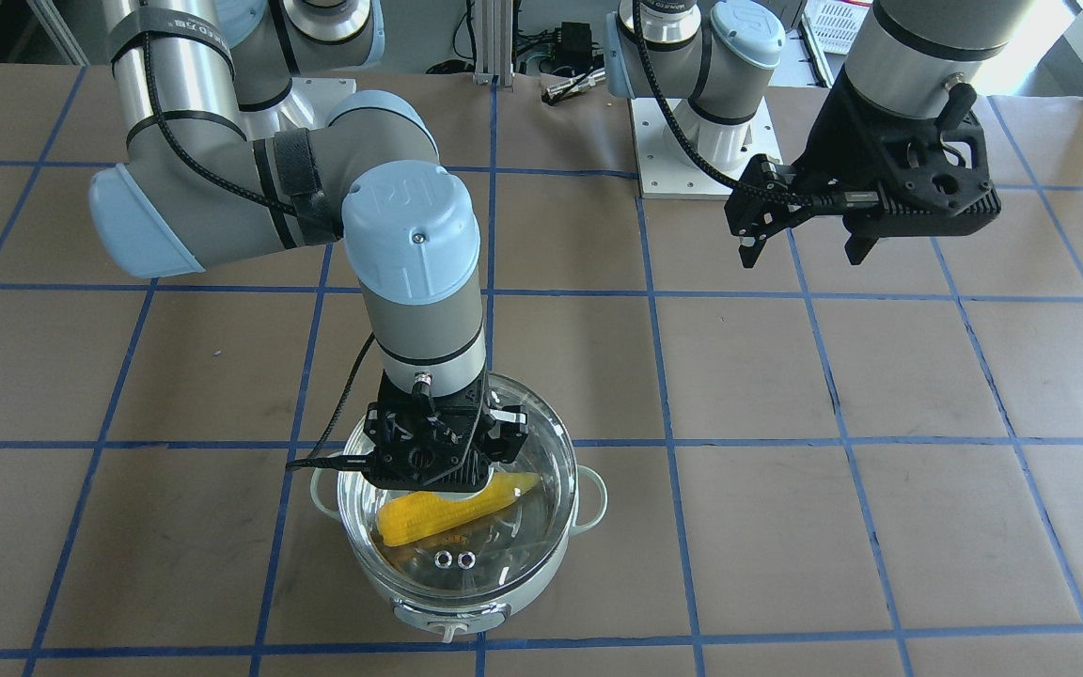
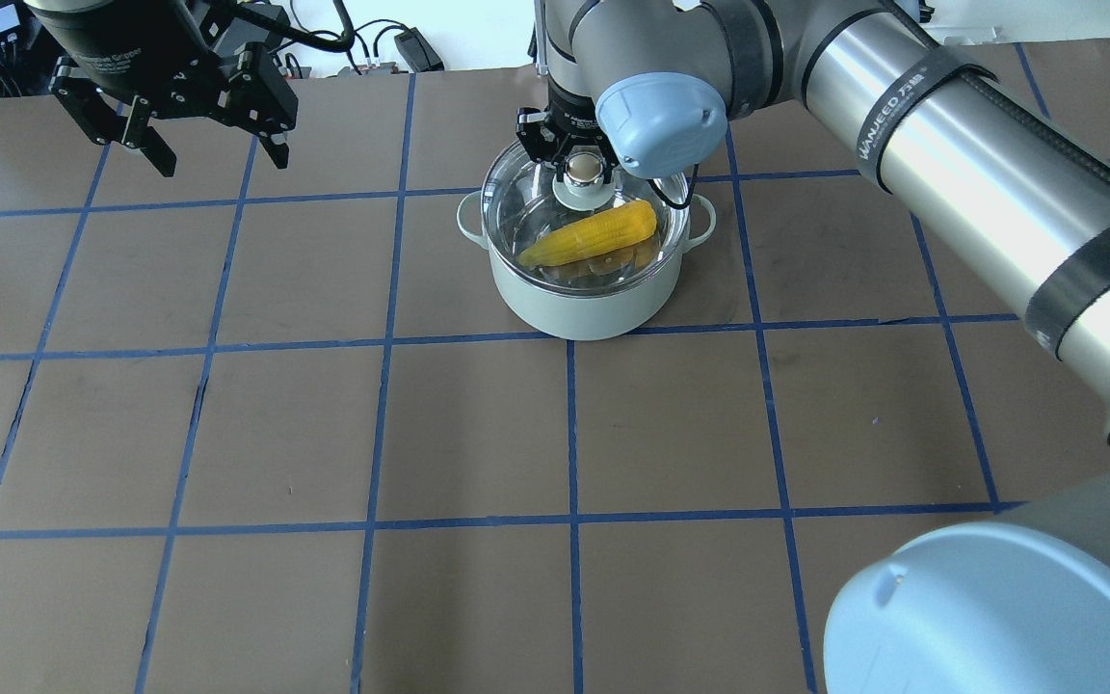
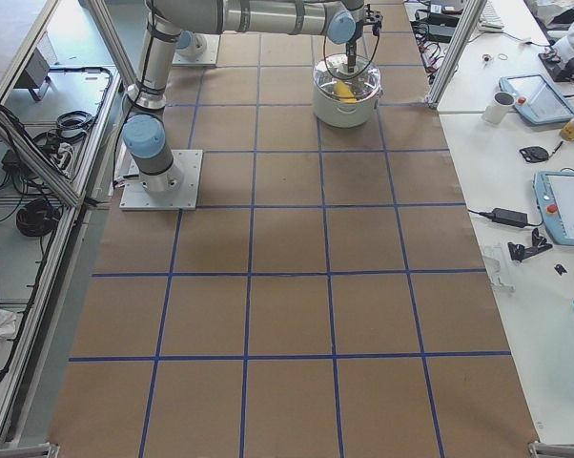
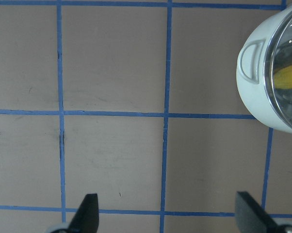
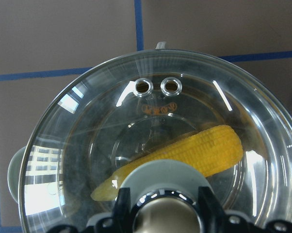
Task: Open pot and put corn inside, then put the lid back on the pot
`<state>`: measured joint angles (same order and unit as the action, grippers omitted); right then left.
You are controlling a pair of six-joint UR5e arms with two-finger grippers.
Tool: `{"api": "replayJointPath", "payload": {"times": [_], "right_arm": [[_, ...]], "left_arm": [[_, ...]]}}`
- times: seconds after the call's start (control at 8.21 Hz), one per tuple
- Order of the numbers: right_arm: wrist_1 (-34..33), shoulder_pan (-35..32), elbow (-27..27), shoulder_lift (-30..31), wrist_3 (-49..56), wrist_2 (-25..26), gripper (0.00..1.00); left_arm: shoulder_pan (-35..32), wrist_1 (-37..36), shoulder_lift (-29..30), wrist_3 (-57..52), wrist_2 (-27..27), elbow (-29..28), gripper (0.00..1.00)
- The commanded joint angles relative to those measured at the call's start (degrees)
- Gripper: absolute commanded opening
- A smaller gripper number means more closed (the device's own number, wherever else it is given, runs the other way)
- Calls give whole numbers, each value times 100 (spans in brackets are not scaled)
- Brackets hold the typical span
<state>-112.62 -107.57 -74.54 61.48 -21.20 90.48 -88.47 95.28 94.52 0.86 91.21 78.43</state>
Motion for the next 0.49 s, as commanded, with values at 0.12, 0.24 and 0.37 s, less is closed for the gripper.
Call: {"api": "replayJointPath", "payload": {"times": [0.12,0.24,0.37], "right_arm": [[-207,-1,-8,-83,-69,14,26],[-207,-1,-8,-101,-77,14,26],[-207,-1,-8,-110,-77,22,26]], "left_arm": [[-3,-1,-65,-303,-33,6,100],[-3,-1,-39,-445,-103,32,100],[-12,-1,-82,-455,-295,32,100]]}}
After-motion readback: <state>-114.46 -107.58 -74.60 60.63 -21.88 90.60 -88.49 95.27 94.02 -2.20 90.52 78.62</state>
